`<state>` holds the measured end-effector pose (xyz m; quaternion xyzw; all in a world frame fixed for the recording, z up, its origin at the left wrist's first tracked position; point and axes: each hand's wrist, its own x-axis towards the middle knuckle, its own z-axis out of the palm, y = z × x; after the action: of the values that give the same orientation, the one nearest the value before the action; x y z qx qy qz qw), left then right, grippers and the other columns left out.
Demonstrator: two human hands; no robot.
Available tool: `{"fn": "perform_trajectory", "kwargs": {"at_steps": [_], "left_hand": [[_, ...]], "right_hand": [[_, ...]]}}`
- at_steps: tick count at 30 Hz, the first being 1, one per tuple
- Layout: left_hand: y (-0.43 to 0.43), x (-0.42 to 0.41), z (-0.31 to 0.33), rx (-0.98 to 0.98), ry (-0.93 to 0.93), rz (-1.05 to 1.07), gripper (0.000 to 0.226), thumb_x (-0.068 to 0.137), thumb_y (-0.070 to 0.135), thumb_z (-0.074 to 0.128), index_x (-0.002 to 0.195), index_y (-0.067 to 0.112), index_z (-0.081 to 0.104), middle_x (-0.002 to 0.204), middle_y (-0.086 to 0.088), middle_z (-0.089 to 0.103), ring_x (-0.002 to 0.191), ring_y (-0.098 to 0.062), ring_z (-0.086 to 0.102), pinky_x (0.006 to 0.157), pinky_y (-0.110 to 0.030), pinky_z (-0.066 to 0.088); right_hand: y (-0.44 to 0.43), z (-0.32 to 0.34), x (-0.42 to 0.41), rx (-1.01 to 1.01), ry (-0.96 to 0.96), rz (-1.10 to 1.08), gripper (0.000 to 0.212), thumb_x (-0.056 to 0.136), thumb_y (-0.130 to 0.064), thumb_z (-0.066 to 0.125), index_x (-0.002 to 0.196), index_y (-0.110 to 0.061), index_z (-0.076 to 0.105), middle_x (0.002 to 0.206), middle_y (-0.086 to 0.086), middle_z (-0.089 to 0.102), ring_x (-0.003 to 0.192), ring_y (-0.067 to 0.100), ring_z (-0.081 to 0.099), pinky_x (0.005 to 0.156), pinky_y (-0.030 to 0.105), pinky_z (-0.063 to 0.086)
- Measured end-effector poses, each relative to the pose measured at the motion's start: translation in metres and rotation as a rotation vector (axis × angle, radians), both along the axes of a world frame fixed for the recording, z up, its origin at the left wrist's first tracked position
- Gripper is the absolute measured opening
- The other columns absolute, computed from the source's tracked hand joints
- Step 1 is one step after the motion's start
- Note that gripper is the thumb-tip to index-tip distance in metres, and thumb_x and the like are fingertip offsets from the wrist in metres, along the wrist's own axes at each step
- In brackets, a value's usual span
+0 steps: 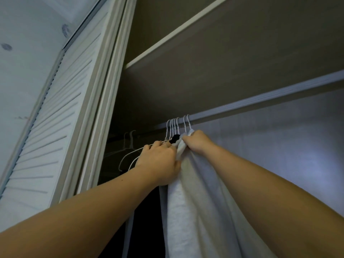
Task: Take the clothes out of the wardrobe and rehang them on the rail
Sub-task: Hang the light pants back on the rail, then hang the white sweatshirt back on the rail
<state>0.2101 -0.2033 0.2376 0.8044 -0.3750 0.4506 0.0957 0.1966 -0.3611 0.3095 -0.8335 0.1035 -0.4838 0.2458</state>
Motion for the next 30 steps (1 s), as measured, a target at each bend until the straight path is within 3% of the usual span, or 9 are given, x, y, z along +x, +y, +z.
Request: {"fn": "perform_trajectory", "kwargs": {"at_steps": [2,5,10,13,17,21,26,30], "left_hand": [[0.012,-0.003,-0.003,0.013,0.011,-0.001,0.054,0.097,0.051,0.041,0.145,0.025,0.040,0.144,-0.001,0.047,0.132,-0.022,0.040,0.109,-0.045,0.031],[0.037,-0.012,-0.013,0.020,0.016,-0.003,0.057,0.095,0.056,0.043,0.145,0.029,0.040,0.148,0.002,0.043,0.138,-0.020,0.034,0.112,-0.045,0.028],[0.103,-0.032,-0.048,0.016,-0.051,0.039,0.057,0.097,0.057,0.042,0.148,0.033,0.037,0.156,0.007,0.035,0.147,-0.017,0.022,0.119,-0.042,0.019],[0.159,-0.048,-0.076,-0.013,-0.063,0.082,0.060,0.097,0.059,0.033,0.151,0.033,0.032,0.162,0.006,0.026,0.151,-0.018,0.012,0.121,-0.041,0.013],[0.244,-0.073,-0.126,-0.019,-0.031,0.170,0.077,0.089,0.068,0.006,0.153,0.031,0.028,0.166,0.003,0.016,0.154,-0.023,0.005,0.123,-0.046,0.010],[0.331,-0.109,-0.189,-0.030,0.045,0.301,0.079,0.091,0.070,0.002,0.158,0.031,0.017,0.167,0.004,0.001,0.154,-0.023,-0.008,0.123,-0.048,-0.003],[0.450,-0.176,-0.289,-0.036,0.167,0.490,0.073,0.097,0.068,0.013,0.160,0.031,0.009,0.167,0.005,-0.003,0.153,-0.025,-0.011,0.123,-0.052,0.001],[0.541,-0.261,-0.367,-0.057,0.303,0.682,0.074,0.096,0.069,0.010,0.159,0.032,-0.002,0.166,0.006,-0.014,0.151,-0.023,-0.022,0.121,-0.049,-0.008]], "right_hand": [[0.003,-0.004,-0.004,-0.006,0.015,-0.022,0.047,0.090,-0.041,0.051,0.121,-0.007,0.057,0.124,0.018,0.062,0.112,0.034,0.058,0.092,0.035,0.048],[0.023,-0.025,-0.017,-0.043,-0.033,-0.030,0.061,0.090,-0.049,0.052,0.140,-0.015,0.043,0.141,0.012,0.049,0.129,0.032,0.046,0.107,0.045,0.039],[0.077,-0.079,-0.048,-0.234,-0.016,0.009,0.056,0.095,-0.051,0.045,0.146,-0.028,0.036,0.154,0.003,0.031,0.141,0.027,0.028,0.112,0.048,0.029],[0.121,-0.116,-0.065,-0.357,0.017,0.033,0.060,0.096,-0.055,0.039,0.150,-0.033,0.026,0.161,-0.004,0.019,0.148,0.020,0.012,0.118,0.046,0.015],[0.197,-0.184,-0.087,-0.459,0.033,0.150,0.062,0.098,-0.056,0.033,0.153,-0.038,0.012,0.163,-0.007,0.005,0.150,0.015,-0.004,0.120,0.050,0.000],[0.284,-0.259,-0.112,-0.501,0.078,0.278,0.066,0.099,-0.057,0.030,0.154,-0.038,0.001,0.163,-0.007,-0.007,0.149,0.015,-0.015,0.118,0.051,-0.008],[0.390,-0.354,-0.152,-0.597,0.134,0.441,0.070,0.091,-0.068,0.010,0.152,-0.040,-0.010,0.162,-0.008,-0.018,0.148,0.019,-0.021,0.117,0.053,-0.010],[0.484,-0.430,-0.200,-0.612,0.200,0.640,0.071,0.092,-0.069,0.013,0.152,-0.041,-0.011,0.162,-0.009,-0.019,0.148,0.020,-0.022,0.116,0.057,-0.008]]}}
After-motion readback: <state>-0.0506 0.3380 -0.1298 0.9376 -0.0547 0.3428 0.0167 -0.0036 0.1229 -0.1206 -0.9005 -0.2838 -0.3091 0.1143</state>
